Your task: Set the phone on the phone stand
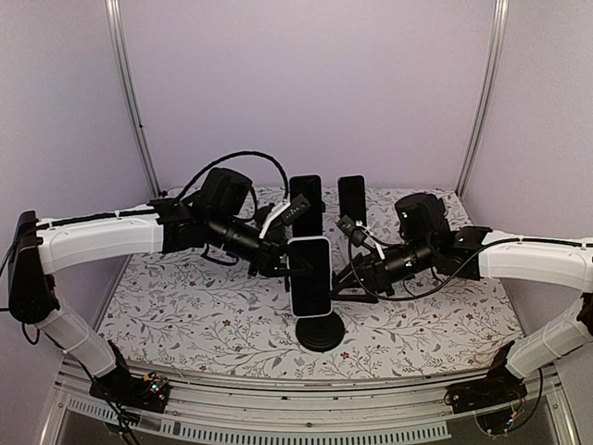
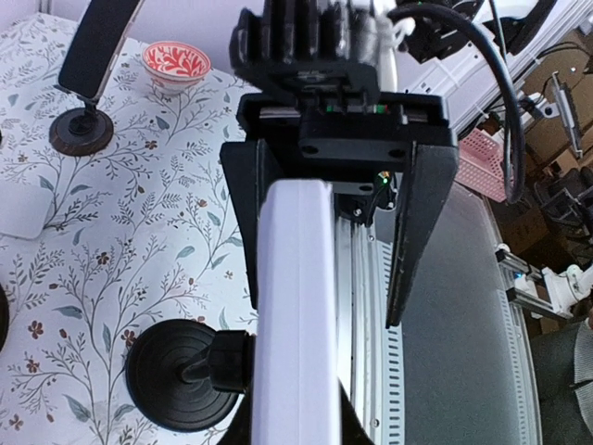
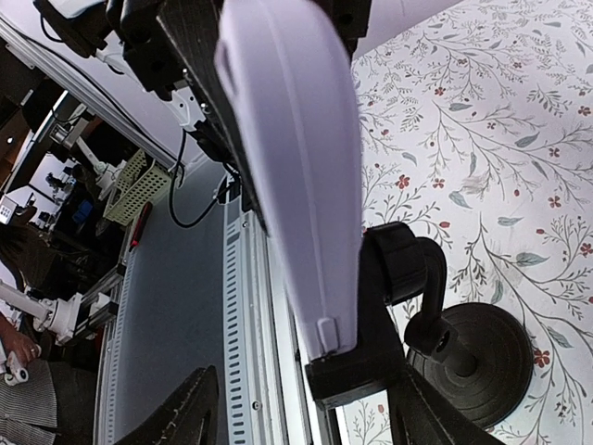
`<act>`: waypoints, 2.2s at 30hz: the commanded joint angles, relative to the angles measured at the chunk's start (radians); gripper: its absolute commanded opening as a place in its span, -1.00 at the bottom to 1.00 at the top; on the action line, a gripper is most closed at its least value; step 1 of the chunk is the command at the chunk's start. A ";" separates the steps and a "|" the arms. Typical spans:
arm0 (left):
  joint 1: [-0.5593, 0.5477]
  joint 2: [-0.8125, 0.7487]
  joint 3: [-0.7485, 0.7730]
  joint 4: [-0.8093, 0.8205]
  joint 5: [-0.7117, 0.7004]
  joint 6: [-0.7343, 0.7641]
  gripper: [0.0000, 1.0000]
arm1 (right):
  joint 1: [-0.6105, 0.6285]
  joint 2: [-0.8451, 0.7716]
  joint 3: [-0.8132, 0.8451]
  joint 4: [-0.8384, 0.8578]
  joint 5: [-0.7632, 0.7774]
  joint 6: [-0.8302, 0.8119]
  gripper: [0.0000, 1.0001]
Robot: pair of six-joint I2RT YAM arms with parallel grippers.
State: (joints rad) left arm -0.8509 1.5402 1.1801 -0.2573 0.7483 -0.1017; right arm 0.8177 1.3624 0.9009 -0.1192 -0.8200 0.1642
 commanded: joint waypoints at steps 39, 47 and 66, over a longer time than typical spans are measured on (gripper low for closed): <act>-0.031 -0.009 0.100 -0.157 -0.073 -0.042 -1.00 | -0.108 -0.213 0.035 -0.190 0.245 0.017 0.56; 0.065 -0.114 0.070 -0.220 -0.141 -0.026 -1.00 | -0.115 -0.219 0.047 -0.206 0.319 0.022 0.58; 0.438 -0.215 0.064 -0.191 -0.162 0.001 -1.00 | -0.173 -0.155 0.214 -0.238 0.545 0.103 0.77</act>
State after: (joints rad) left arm -0.4763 1.3460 1.1995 -0.5800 0.5308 -0.1116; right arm 0.6529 1.1732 1.0561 -0.3439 -0.3271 0.2447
